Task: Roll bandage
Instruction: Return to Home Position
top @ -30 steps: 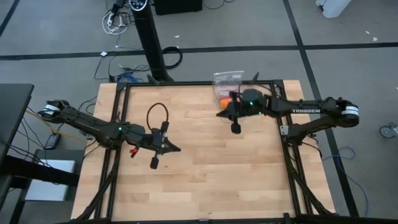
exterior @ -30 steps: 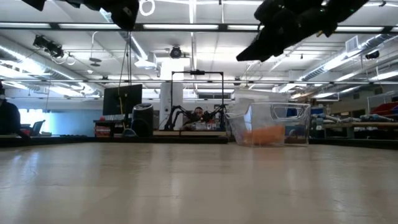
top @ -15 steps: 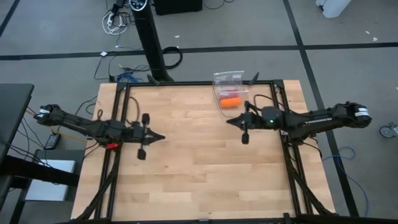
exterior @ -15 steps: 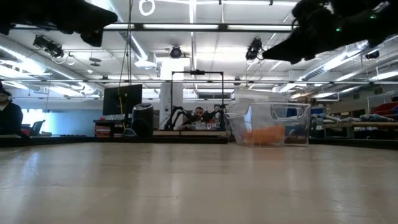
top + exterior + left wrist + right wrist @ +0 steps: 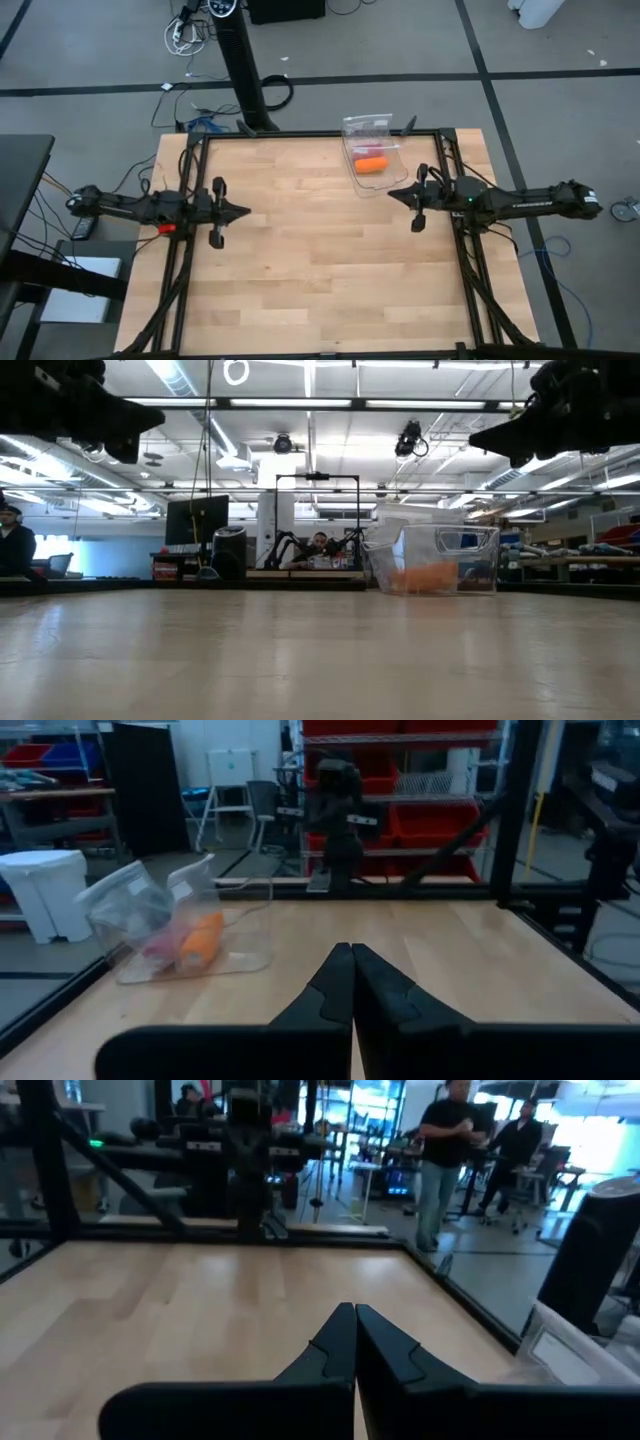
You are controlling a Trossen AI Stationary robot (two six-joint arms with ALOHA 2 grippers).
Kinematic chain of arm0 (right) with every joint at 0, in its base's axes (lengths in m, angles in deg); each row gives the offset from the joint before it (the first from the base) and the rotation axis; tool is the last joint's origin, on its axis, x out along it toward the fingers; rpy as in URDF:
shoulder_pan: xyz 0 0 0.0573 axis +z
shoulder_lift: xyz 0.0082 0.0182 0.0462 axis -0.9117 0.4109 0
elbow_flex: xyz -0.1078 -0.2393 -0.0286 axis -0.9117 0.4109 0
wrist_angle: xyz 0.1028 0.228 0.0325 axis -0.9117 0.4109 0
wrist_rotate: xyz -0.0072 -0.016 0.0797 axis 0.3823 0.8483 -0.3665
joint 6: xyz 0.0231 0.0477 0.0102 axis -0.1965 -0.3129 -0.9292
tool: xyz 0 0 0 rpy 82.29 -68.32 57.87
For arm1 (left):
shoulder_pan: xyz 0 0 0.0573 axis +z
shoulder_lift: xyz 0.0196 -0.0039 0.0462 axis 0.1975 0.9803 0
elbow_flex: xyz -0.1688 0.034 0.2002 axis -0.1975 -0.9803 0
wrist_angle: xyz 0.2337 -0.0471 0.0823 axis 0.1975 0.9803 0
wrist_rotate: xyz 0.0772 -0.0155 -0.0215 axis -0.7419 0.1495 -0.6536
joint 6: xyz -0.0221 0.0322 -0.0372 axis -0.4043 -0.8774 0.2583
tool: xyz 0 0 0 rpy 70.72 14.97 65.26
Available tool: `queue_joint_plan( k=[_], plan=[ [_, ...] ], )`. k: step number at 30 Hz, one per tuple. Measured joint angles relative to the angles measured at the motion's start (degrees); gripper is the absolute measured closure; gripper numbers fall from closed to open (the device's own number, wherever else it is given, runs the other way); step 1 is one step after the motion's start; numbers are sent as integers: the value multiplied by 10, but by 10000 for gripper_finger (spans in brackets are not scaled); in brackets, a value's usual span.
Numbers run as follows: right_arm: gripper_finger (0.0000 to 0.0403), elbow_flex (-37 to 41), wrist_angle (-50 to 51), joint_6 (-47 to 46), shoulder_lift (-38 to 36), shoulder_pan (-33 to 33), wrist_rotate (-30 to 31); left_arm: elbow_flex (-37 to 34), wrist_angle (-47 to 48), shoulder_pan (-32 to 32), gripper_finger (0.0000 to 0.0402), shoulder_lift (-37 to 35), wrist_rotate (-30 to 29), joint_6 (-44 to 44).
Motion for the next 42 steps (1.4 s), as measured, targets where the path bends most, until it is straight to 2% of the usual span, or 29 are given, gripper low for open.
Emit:
queue_joint_plan(
  k=[6,13,16,20,23,26,32,36,42],
  plan=[
    [403,24,48,0,-114,0,4,-8,27,49,396,-33,48,11],
    [403,57,126,-7,-253,0,13,-8,64,117,396,-35,83,7],
    [403,58,146,-17,-248,0,20,-11,81,139,396,-46,81,-2],
    [403,59,156,-26,-251,0,24,-73,12,159,396,-82,80,0],
    [403,82,120,-24,-251,0,23,-76,14,176,396,-90,88,11],
    [403,85,131,-33,-249,0,24,-75,5,184,396,-94,119,-4],
    [403,73,156,-31,-250,7,31,-68,40,186,396,-100,116,-16],
    [403,78,147,-29,-248,2,63,-75,22,185,396,-93,92,9],
    [397,79,146,-18,-220,-10,77,-75,21,184,396,-81,75,7]
  ],
)
